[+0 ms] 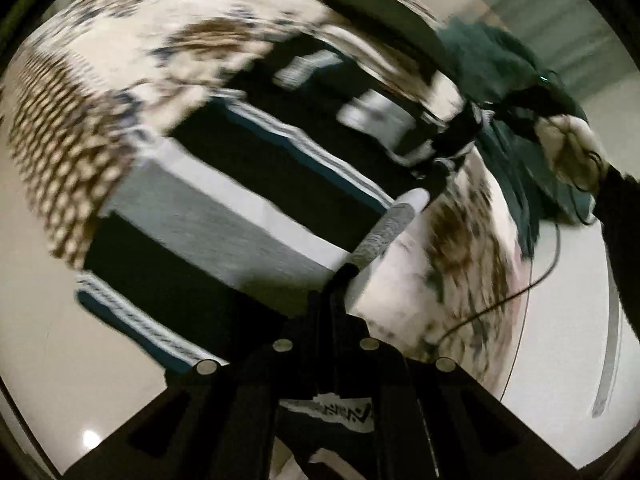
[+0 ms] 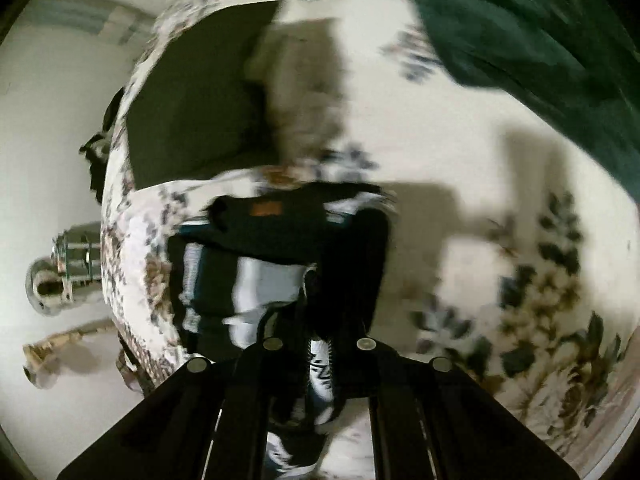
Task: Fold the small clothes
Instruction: 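Lift the sweater hem with both grippers and fold it toward the collar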
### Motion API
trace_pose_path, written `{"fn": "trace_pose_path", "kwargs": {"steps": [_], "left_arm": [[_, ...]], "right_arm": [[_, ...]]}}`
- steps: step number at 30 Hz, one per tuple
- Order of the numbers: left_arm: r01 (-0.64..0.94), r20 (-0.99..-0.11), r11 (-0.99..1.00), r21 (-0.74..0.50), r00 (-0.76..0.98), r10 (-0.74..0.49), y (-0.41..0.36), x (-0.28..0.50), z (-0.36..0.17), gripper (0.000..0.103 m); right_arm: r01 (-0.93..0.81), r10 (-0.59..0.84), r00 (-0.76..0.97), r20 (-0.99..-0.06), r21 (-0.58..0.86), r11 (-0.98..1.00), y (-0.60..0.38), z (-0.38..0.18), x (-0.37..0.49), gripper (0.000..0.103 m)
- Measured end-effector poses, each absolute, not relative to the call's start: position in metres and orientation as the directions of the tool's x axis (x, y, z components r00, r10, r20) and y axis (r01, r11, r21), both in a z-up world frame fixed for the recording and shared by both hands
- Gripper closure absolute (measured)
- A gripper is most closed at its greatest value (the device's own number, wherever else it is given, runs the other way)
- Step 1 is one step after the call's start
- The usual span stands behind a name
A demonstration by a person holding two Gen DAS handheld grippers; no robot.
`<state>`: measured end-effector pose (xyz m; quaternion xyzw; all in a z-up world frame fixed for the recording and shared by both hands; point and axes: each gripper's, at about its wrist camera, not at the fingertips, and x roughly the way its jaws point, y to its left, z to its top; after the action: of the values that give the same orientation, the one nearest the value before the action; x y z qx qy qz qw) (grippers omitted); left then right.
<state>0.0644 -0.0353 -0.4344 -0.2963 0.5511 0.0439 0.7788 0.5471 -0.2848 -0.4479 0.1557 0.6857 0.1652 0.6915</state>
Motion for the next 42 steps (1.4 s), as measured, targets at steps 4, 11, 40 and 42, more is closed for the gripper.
{"fn": "trace_pose_path", "kwargs": {"steps": [4, 11, 40, 42], "left_arm": [[-0.485, -0.887, 0.763, -0.427, 0.389, -0.249, 0.021, 0.050, -0.447, 0.101], [-0.585, -0.883, 0.668, -0.459, 0.381, -0.273, 0.095, 0.036, -0.479, 0.101], [-0.323, -0.916, 0.858, -0.400, 0.131, -0.378, 0.126, 0.090, -0.571, 0.099], [-0.340, -0.927, 0.862, -0.376, 0.146, -0.346, 0.127, 0.081, -0.563, 0.100]], "right_arm": [[-0.109, 0.413, -0.013, -0.911, 0.412, 0.905, -0.191, -0.429, 0.565, 0.096], [-0.239, 0.299, -0.052, -0.953, 0.303, 0.923, -0.009, -0.454, 0.584, 0.096], [-0.229, 0.211, -0.097, -0.973, 0.228, 0.946, 0.012, -0.479, 0.497, 0.039], [-0.195, 0.208, -0.092, -0.974, 0.222, 0.955, -0.024, -0.483, 0.471, 0.039]]}}
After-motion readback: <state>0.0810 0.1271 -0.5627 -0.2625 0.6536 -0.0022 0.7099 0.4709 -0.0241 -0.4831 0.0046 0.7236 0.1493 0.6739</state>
